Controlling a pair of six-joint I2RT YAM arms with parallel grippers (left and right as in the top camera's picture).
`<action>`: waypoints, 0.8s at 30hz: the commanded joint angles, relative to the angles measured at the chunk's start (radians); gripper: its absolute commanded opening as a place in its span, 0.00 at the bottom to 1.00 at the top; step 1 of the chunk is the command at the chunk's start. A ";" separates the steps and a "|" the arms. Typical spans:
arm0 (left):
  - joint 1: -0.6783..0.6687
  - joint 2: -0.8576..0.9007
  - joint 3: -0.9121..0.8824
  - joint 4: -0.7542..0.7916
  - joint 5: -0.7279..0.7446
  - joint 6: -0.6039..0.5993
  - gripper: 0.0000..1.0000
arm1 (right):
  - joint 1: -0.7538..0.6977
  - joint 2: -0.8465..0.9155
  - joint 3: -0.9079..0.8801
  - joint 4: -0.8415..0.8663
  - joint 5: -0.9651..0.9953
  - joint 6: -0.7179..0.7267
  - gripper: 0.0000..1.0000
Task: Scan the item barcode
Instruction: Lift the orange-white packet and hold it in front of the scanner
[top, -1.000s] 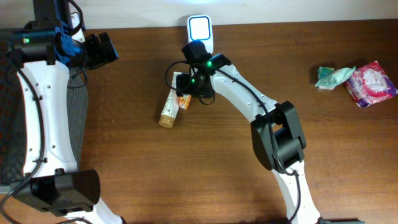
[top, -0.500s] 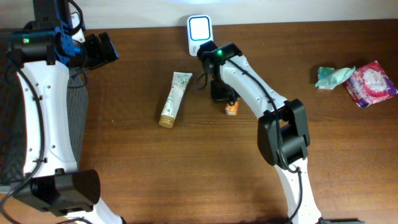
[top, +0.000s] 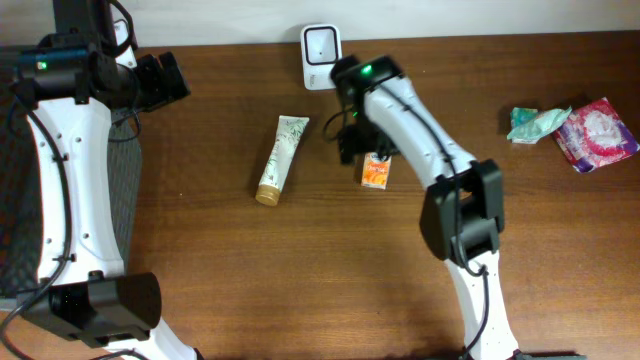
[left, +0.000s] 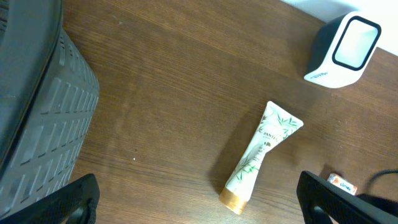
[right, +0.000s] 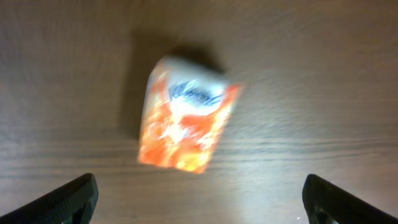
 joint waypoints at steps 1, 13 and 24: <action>0.003 -0.004 0.009 0.002 -0.003 0.002 0.99 | -0.158 -0.004 0.035 -0.034 -0.268 -0.261 0.98; 0.003 -0.004 0.009 0.002 -0.003 0.002 0.99 | -0.343 -0.004 -0.407 0.282 -0.858 -0.422 0.66; 0.003 -0.004 0.009 0.002 -0.003 0.002 0.99 | -0.290 -0.009 -0.539 0.480 -0.798 -0.263 0.04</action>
